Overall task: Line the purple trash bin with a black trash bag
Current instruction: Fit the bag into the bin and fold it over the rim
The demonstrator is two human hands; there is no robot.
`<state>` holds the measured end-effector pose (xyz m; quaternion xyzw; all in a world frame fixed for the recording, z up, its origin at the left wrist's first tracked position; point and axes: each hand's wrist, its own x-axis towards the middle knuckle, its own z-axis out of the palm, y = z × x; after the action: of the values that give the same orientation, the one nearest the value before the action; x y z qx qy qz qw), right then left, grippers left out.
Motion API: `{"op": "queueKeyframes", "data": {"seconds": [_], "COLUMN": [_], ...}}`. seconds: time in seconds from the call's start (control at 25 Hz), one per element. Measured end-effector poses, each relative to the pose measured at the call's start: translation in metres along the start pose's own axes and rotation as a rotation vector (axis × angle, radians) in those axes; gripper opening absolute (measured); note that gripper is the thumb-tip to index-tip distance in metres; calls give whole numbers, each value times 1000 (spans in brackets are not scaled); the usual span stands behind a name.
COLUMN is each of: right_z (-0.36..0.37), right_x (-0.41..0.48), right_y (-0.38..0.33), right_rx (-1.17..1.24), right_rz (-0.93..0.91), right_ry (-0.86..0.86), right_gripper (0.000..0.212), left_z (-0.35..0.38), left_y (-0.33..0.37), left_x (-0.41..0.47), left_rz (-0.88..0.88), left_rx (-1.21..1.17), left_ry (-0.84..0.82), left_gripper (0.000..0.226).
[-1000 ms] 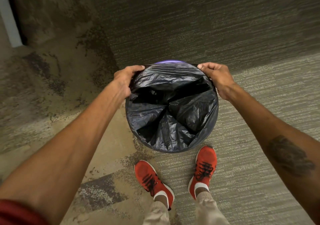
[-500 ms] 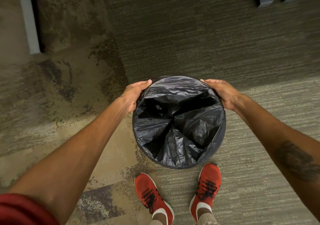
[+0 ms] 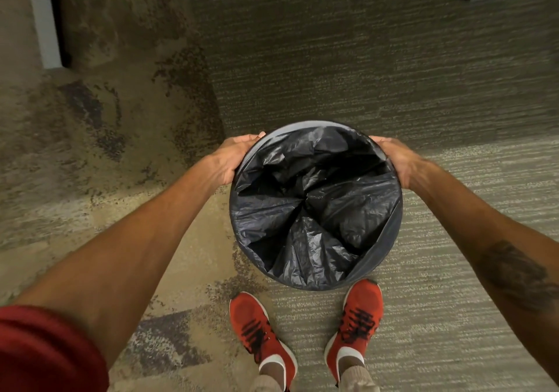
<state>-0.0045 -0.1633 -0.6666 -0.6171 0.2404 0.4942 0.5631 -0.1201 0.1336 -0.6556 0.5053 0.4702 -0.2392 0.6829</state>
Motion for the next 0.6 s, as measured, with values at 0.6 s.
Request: {"op": "queueKeyframes", "data": {"seconds": [0.6], "right_z": [-24], "right_x": [-61], "right_y": [95], "right_rx": [325], "right_rz": [5], "right_ry": [82], "right_gripper": [39], "left_z": [-26], "left_y": [-143], "left_x": [-59], "left_rz": [-42], "left_rx": [-367], "left_ry": [2], "left_gripper": [43]}}
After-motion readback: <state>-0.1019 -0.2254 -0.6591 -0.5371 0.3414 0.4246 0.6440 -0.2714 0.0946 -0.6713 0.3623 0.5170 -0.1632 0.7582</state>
